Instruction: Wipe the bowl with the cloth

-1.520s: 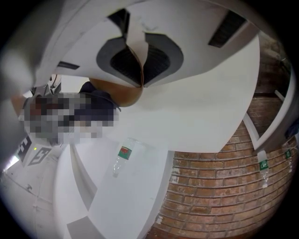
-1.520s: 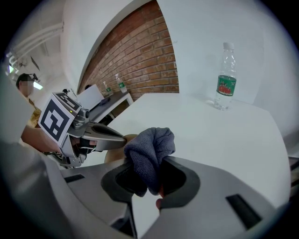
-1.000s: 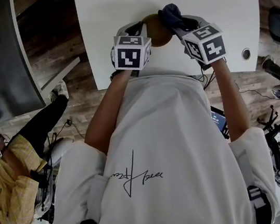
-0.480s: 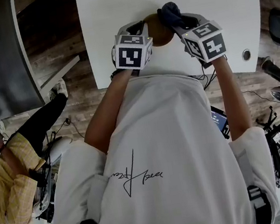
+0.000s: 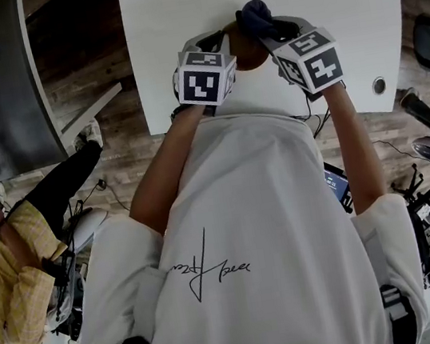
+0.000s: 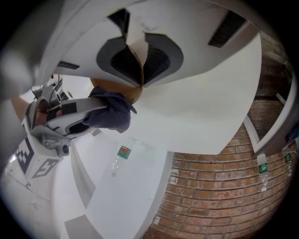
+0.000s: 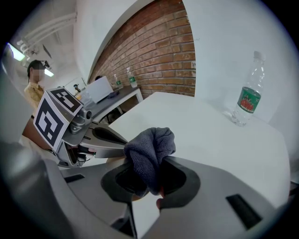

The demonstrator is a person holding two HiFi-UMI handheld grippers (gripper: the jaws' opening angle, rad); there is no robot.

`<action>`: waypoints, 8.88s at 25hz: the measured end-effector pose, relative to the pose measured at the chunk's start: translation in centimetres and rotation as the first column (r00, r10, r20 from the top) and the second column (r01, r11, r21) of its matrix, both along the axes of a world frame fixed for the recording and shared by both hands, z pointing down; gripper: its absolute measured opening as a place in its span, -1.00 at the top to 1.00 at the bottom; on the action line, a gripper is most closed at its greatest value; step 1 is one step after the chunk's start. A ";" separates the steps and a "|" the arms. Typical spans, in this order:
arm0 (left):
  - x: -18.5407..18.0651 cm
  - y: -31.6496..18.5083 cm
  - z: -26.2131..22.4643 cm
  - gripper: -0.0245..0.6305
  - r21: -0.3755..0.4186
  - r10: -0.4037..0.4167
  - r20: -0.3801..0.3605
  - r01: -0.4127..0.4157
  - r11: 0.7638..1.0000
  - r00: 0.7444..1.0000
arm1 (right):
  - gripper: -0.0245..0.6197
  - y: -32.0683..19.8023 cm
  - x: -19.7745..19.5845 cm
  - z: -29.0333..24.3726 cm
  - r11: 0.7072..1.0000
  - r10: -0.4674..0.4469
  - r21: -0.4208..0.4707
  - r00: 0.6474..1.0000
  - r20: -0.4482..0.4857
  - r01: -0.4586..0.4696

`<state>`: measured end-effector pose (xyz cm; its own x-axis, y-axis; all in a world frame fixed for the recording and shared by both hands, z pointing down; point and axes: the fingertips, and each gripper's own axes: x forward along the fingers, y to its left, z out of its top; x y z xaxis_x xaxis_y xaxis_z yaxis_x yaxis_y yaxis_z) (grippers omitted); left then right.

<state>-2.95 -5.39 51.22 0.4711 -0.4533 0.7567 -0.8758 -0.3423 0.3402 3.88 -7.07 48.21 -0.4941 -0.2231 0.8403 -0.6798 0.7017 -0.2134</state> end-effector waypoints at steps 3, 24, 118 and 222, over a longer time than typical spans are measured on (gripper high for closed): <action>-0.2 0.2 0.2 0.89 0.002 0.002 0.000 -0.002 1.000 1.000 | 0.67 0.1 -0.7 0.1 1.000 -0.015 0.005 1.000 -0.007 0.015; -0.1 0.1 0.1 0.89 -0.008 0.002 -0.005 -0.002 1.000 1.000 | 0.67 -0.1 -3.1 0.1 0.995 -0.085 0.044 0.996 -0.033 0.086; -0.5 -0.4 0.6 0.89 0.024 -0.011 0.004 0.011 1.000 1.000 | 0.67 1.9 2.1 0.7 0.998 0.044 0.044 0.996 -0.082 -0.040; -0.2 -0.5 0.3 0.89 -0.005 -0.058 -0.005 0.058 0.998 0.998 | 0.67 12.3 3.2 0.2 0.991 0.067 -0.114 0.996 -0.060 -0.073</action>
<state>-3.19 -5.88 51.49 0.4477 -0.4764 0.7567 -0.8925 -0.2895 0.3458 7.12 5.20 48.40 -0.4325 -0.1551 0.8882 -0.7394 0.6247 -0.2509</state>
